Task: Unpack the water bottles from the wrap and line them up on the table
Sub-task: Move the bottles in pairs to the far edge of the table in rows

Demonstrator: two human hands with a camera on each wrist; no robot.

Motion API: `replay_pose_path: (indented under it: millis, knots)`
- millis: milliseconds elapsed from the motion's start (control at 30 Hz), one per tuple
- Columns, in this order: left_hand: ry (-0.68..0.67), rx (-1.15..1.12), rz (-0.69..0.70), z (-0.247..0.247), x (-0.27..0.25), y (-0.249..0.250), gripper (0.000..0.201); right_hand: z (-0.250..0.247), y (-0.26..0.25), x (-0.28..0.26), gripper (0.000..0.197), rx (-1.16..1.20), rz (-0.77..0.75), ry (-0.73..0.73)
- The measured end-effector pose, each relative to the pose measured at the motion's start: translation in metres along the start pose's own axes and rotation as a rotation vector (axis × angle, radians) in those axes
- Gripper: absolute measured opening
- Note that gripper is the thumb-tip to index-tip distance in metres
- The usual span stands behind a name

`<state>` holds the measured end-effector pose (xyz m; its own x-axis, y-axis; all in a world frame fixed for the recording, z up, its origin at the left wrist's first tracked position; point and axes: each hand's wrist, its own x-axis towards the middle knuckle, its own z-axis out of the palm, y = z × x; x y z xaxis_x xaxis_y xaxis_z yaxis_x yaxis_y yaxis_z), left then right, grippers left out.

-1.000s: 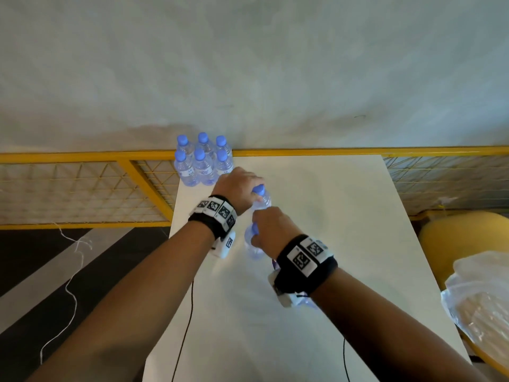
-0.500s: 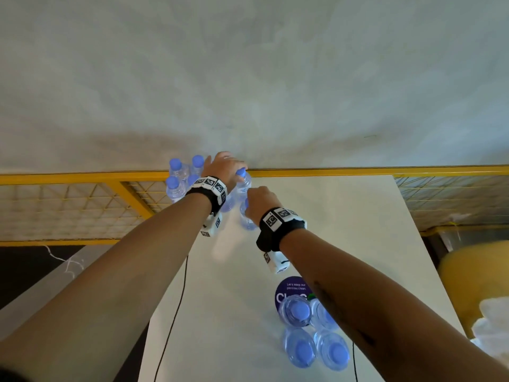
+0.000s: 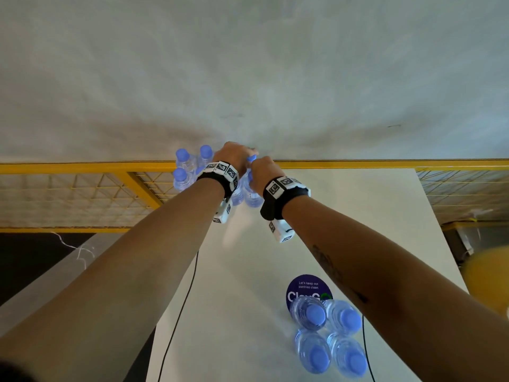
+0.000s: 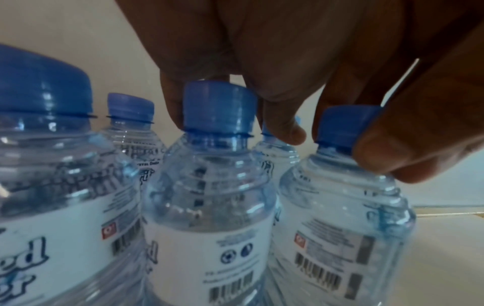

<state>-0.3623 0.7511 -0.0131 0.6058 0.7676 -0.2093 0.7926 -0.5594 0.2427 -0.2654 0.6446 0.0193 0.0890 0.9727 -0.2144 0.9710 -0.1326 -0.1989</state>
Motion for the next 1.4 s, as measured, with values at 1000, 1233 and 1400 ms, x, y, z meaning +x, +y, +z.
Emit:
replay_pose_path:
  millis: [1000,1233,1400]
  knots:
    - [-0.202,-0.348,0.34,0.076,-0.281,0.178,0.044,0.011,0.039,-0.348,0.026,0.107,0.081,-0.286]
    - [-0.217,-0.257,0.286,0.092,-0.301,0.197,0.036,0.054,0.026,-0.383,0.033,0.01,0.063,-0.213]
    - [-0.106,-0.209,0.304,0.105,-0.301,0.195,0.026,0.06,0.022,-0.385,0.032,-0.045,0.059,-0.15]
